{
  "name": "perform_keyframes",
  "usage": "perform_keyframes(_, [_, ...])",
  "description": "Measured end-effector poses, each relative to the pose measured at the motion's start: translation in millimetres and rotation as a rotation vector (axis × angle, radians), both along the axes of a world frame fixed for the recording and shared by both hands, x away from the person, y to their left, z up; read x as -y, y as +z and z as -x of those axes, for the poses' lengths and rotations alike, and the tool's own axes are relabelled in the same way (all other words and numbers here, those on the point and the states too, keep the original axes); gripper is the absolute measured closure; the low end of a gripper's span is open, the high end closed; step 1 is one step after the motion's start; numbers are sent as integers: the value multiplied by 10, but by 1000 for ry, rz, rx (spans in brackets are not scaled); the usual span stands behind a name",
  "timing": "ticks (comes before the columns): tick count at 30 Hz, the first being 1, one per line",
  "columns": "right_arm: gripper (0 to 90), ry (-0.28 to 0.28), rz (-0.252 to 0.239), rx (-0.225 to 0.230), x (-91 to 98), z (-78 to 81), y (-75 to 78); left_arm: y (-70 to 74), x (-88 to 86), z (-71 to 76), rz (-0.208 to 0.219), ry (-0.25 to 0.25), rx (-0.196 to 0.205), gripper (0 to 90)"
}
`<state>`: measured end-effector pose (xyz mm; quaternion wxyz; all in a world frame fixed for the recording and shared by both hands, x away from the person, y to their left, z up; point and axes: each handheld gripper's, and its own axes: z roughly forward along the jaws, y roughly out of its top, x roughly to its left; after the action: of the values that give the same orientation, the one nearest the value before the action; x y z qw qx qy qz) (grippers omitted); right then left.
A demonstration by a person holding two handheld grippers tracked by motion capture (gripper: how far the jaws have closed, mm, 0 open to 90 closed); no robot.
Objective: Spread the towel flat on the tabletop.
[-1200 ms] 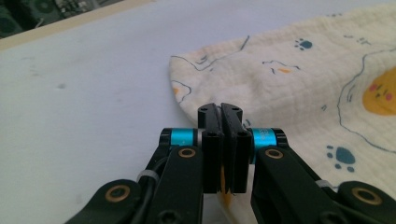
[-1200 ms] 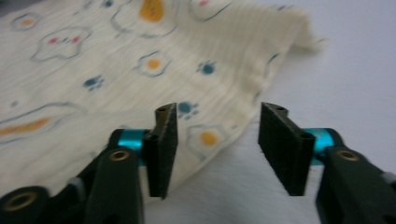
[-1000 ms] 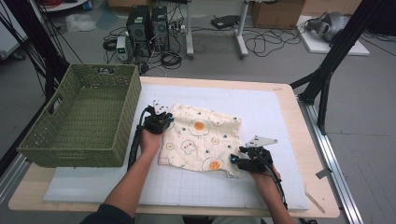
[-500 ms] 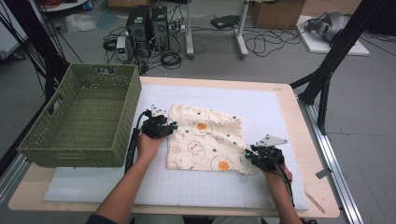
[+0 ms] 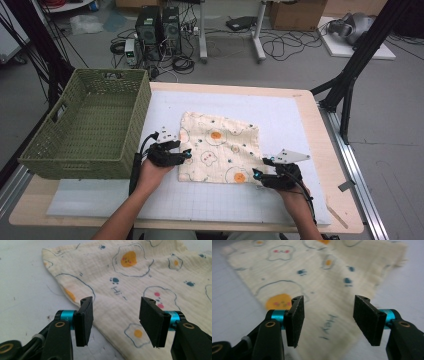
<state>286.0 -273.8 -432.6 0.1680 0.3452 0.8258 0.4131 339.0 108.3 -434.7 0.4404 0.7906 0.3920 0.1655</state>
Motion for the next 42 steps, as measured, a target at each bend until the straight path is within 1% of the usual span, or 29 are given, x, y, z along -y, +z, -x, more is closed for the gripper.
perform_keyframes(1, [421,14,1,-1,-26,14,-5,-13,-5,27,-2,-5,-8,455])
perform_keyframes(2, [437,38,0,-5,-62,28,-14,-37,-11,61,-11,-22,-19,459])
perform_keyframes(4, [498,82,0,-20,-131,47,-41,-82,-21,104,-8,-41,-30,484])
perform_keyframes(6, [600,120,20,-42,-190,49,-87,-139,-26,142,-24,-55,-43,509])
perform_keyframes(7, [646,137,38,-58,-218,51,-114,-171,-24,168,-32,-65,-45,530])
perform_keyframes(8, [691,154,52,-73,-247,61,-144,-166,-23,186,-38,-67,-36,547])
perform_keyframes(9, [776,163,43,-70,-248,68,-146,-164,-19,208,-52,-83,-30,647])
perform_keyframes(10, [827,177,43,-83,-252,77,-138,-161,-15,231,-68,-80,-25,694])
perform_keyframes(11, [861,185,47,-94,-263,91,-132,-152,-23,247,-61,-91,-39,786])
perform_keyframes(12, [865,195,52,-95,-272,104,-126,-142,-27,263,-62,-93,-52,867])
perform_keyframes(13, [867,207,60,-104,-273,117,-116,-131,-31,285,-71,-97,-53,870])
perform_keyframes(16, [867,235,73,-113,-255,204,-98,-119,-69,369,-64,-120,-68,872])
perform_keyframes(20, [867,270,61,-131,-200,334,-95,-111,-94,499,-68,-149,-71,872])
perform_keyframes(23, [867,289,68,-143,-181,423,-84,-107,-97,586,-67,-174,-79,871])
perform_keyframes(25, [863,296,72,-142,-169,463,-79,-107,-97,627,-69,-188,-80,869])
perform_keyframes(27, [810,296,60,-142,-153,492,-70,-98,-107,633,-52,-181,-84,852])
perform_keyframes(28, [749,286,47,-138,-139,498,-52,-87,-116,619,-41,-170,-88,789])
perform_keyframes(29, [683,270,30,-131,-124,492,-31,-79,-122,604,-26,-157,-92,688])
perform_keyframes(30, [653,253,12,-117,-105,480,-11,-63,-134,574,1,-144,-89,615])
perform_keyframes(31, [623,224,-23,-94,-67,457,28,-50,-144,546,15,-132,-77,575])
perform_keyframes(32, [604,199,-43,-72,-35,430,58,-39,-148,519,28,-119,-73,544])
perform_keyframes(33, [576,171,-54,-61,-13,411,79,-21,-151,462,51,-97,-67,520])
perform_keyframes(34, [559,124,-62,-35,27,361,103,-10,-153,420,60,-84,-63,508])
perform_keyframes(35, [546,88,-61,-22,50,326,111,3,-155,373,65,-69,-58,500])
perform_keyframes(36, [546,43,-54,-12,73,289,115,24,-156,289,77,-44,-48,485])
perform_keyframes(37, [548,-18,-46,-7,110,218,108,36,-156,218,87,-26,-47,485])
perform_keyframes(38, [560,-61,-39,-13,128,164,92,47,-153,155,101,-2,-44,485])
perform_keyframes(40, [583,-116,-10,-30,135,61,39,56,-143,40,94,26,-19,496])
perform_keyframes(42, [602,-147,30,-51,106,-19,-21,30,-133,-71,80,71,-16,509])
